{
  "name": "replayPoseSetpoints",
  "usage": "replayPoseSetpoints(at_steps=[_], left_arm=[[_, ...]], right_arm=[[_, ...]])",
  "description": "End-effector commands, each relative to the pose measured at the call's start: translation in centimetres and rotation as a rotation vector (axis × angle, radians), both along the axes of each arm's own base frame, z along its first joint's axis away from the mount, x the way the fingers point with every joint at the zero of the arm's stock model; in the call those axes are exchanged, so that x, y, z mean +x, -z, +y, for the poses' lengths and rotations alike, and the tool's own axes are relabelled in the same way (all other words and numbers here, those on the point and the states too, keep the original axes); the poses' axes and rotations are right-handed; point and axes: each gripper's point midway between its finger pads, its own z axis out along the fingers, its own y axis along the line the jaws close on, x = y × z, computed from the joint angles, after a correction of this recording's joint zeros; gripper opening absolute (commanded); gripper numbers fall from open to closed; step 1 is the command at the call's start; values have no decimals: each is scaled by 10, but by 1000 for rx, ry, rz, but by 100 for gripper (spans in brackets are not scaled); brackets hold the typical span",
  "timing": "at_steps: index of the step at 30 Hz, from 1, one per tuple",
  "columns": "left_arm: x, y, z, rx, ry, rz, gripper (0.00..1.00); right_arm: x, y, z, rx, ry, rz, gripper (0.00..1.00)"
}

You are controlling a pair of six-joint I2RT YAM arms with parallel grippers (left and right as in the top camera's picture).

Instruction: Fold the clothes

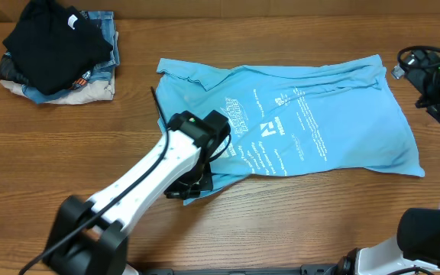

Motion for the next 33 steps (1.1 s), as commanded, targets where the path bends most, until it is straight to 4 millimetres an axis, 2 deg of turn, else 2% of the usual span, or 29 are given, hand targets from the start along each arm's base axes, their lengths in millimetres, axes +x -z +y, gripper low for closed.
replayPoseSetpoints(at_steps=[1,7,11,13,16,19,26,33], left_arm=[[6,-23,8,4,-5,-92,4],[-6,-25,16,32,-4,-51,4],[-7,-26,17,34,9,-42,4],[-15,-27,17,36,10,-10,4],[-36,-39,33,109,-7,66,4],[-46,-53,41,129,-19,27,4],[-32,-81,22,-91,92,-217,4],[-26,-77,20,-80,94,-218,4]], right_arm=[[-12,1,-18,-36,90,24,100],[-30,33,-24,0,145,123,100],[-39,61,-30,29,222,175,100],[-44,73,-34,39,264,194,100],[-51,93,-45,53,326,211,100],[-60,108,-57,63,370,225,100],[-75,124,-66,81,415,260,100],[-84,126,-53,108,397,313,100]])
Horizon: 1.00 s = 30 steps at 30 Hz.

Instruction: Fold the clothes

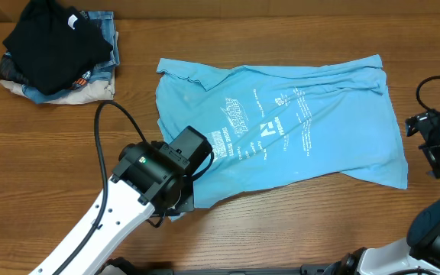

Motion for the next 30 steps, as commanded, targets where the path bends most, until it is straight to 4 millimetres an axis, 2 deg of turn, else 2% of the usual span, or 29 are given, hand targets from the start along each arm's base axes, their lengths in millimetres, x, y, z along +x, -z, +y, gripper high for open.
replayPoseSetpoints(at_steps=[1,5,10,14,21,25,30], left_arm=[[7,2,-1,20,22,-5,4],[8,6,-2,36,23,14,4],[10,12,-4,52,23,34,4],[9,12,-3,57,23,41,4],[8,12,-2,60,23,46,4],[10,12,-4,53,23,36,4],[12,12,-5,47,23,28,4]], right_arm=[[-3,-2,4,-1,2,7,100],[-2,7,4,1,27,1,100],[-2,44,6,28,41,-27,100],[-12,67,5,33,111,-20,99],[-26,78,-8,30,205,-19,97],[-37,87,-19,-16,225,5,90],[-48,107,-13,-20,226,27,83]])
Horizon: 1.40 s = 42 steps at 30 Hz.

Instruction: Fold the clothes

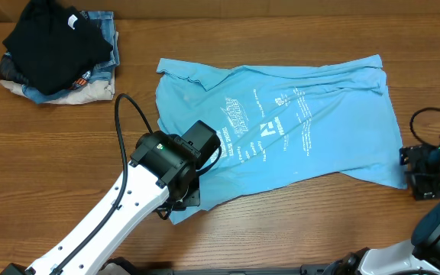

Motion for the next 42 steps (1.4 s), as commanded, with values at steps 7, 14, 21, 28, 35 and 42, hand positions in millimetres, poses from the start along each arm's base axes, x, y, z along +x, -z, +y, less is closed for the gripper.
replayPoseSetpoints(at_steps=[7,14,21,28,35,42], left_arm=[[2,-3,1,11,22,-12,4],[3,-3,1,11,22,-12,4],[2,-3,1,11,23,-11,4],[2,-3,2,14,23,-9,4],[1,-3,2,13,23,-7,4],[-5,-34,6,10,64,6,4]], right_arm=[[-13,21,2,-29,23,11,78],[-8,23,-6,-68,24,-10,67],[-8,37,-6,-55,24,13,45],[-12,43,-2,-29,34,37,22],[-10,28,-9,-26,70,48,4],[4,-33,-37,-37,106,34,4]])
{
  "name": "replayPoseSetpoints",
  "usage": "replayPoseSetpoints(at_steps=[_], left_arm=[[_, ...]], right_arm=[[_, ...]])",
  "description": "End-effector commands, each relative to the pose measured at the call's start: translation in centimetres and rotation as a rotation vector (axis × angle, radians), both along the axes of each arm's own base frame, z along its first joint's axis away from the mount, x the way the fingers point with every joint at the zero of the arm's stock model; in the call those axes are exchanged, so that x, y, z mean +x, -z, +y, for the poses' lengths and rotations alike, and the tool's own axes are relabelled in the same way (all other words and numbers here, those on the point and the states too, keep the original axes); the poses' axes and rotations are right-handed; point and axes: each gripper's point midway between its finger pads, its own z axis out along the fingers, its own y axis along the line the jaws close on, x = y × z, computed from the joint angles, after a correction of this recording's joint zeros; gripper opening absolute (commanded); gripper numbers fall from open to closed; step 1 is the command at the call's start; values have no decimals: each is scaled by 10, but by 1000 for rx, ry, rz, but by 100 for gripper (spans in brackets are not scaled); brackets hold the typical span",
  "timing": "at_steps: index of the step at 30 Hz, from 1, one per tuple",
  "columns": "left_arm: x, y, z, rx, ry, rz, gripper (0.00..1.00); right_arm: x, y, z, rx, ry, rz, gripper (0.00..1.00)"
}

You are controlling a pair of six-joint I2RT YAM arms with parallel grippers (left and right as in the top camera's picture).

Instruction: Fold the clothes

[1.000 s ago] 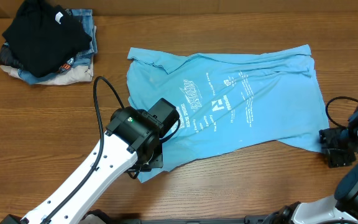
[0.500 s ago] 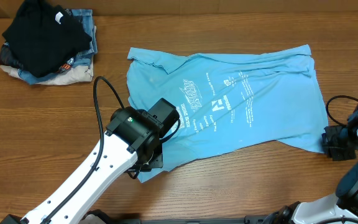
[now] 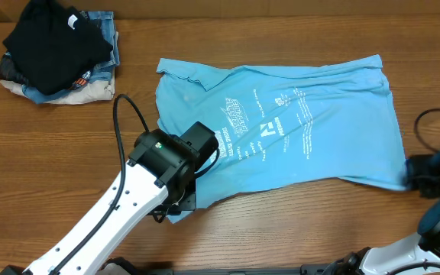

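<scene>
A light blue T-shirt (image 3: 296,137) with white print lies spread out on the wooden table, its collar toward the left. My left gripper (image 3: 183,202) sits over the shirt's lower left corner; the wrist hides its fingers. My right gripper (image 3: 416,176) is at the shirt's lower right corner, touching the cloth's edge. How its fingers stand does not show.
A pile of folded clothes (image 3: 56,53), black on top with denim and beige below, rests at the back left. A black cable (image 3: 121,130) loops off the left arm. Bare wood table (image 3: 67,160) lies left of the shirt and along the front.
My right gripper has shifted slightly left and now meets the shirt's lower right corner. The left arm and the shirt have barely moved.
At first my left gripper was on the shirt's lower left hem and the right arm was far back at the right. Then the shirt's lower edge lay shifted left and forward with the left gripper. The right gripper stood nearer the lower right corner each time and now touches it.
</scene>
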Motion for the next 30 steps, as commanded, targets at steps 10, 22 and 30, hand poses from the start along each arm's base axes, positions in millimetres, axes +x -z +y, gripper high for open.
replayPoseSetpoints(at_steps=[10,22,30], left_arm=[[9,-43,-26,-164,185,-44,4],[0,6,-26,-108,165,93,4],[-13,35,-18,-73,109,151,4]], right_arm=[[43,-77,-45,-136,10,-137,4],[46,-77,-49,-151,-9,-146,5],[46,-78,-57,-194,-8,-136,5]])
